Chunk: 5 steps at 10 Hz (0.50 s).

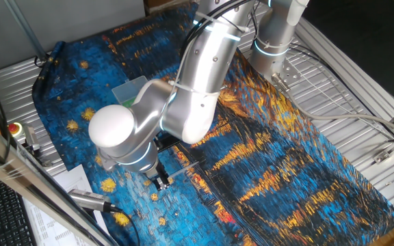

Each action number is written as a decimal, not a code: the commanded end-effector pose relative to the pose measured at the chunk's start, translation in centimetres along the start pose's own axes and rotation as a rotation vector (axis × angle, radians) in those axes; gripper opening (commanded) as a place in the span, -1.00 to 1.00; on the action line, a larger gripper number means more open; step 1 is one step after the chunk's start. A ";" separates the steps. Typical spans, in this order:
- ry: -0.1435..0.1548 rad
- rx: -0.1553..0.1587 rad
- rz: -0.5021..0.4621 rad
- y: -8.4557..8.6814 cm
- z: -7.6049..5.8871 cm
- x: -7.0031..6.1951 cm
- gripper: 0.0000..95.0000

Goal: Insert a large pipette tip into the holder for large pipette tips

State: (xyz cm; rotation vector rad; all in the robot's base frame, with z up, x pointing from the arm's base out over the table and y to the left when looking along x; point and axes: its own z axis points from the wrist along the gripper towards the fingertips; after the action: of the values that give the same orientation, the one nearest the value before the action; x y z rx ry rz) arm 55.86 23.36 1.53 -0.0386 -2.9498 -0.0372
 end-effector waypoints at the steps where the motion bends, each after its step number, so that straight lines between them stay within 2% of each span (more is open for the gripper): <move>1: 0.004 0.000 0.001 0.1 0.2 -0.1 -0.60; 5: 0.002 0.001 0.001 0.1 0.5 -0.2 -0.60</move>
State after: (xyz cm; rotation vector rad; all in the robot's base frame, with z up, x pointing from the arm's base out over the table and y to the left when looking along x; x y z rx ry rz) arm 55.95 23.46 1.00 -0.0395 -2.9466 -0.0343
